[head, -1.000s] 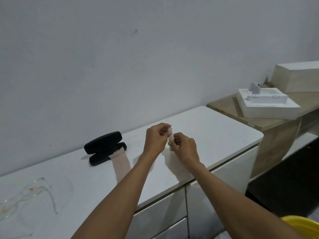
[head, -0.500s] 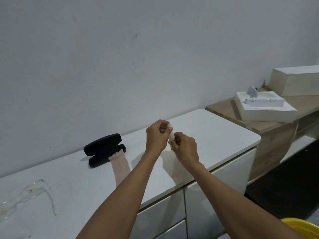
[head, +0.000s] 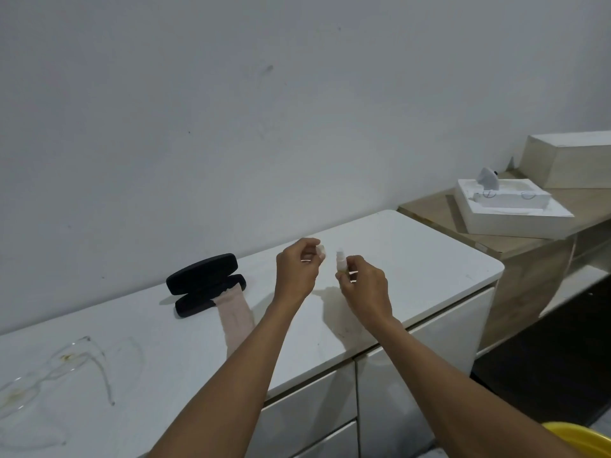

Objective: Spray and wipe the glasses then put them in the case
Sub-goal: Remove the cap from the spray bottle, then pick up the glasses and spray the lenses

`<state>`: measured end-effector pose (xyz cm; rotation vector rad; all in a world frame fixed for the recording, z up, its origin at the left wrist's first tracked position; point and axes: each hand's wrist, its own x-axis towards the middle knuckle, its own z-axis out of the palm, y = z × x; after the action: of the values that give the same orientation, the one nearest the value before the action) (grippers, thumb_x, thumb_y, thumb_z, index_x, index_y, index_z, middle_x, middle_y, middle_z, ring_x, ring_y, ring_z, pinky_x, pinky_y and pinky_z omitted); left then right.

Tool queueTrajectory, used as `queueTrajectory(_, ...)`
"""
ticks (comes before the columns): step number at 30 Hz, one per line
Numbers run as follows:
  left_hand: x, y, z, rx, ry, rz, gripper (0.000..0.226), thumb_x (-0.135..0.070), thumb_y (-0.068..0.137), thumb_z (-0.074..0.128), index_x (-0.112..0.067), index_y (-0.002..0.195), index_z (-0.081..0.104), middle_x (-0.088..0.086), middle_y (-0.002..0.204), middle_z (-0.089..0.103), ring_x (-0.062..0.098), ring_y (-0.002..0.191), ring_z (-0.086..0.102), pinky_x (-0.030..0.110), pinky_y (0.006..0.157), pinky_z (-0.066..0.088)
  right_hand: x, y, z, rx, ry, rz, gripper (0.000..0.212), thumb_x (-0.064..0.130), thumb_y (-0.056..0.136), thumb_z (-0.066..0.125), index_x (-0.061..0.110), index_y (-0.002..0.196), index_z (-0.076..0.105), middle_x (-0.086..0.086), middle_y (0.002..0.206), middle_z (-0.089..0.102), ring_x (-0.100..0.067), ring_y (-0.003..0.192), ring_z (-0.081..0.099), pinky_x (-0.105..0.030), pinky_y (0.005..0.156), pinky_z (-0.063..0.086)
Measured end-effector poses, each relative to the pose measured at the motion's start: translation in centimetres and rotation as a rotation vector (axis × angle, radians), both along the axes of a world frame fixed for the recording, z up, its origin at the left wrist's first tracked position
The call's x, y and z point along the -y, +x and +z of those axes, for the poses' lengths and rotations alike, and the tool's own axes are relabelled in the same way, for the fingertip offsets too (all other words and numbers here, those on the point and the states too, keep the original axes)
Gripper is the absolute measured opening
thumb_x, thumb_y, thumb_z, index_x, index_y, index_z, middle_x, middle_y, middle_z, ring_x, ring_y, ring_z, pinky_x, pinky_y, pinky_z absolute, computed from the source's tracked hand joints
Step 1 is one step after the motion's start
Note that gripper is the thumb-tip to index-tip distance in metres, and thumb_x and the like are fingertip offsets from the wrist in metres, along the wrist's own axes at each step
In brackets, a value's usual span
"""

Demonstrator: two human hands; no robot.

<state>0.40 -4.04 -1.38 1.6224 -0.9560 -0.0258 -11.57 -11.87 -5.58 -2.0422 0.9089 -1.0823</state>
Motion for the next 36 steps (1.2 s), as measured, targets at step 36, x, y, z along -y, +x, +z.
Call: queueTrajectory(36,-9.0,3.6,-2.0,0.052,0.254,0.058,0.042,-0.020,0.085,0.078,-0.028,0.123,0.064,-0.002,0.104,0.071,0.014,0.101,0.066,0.007,0.070,0.048,-3.6,0.5,3.2,0.044,-0.135,0.136,0.064,0.019,0.095,0.064,0.039,0.149,0.037,0.001,0.113,0.067,-0.018,0.083,0.071,-0.040,0.078,0.059)
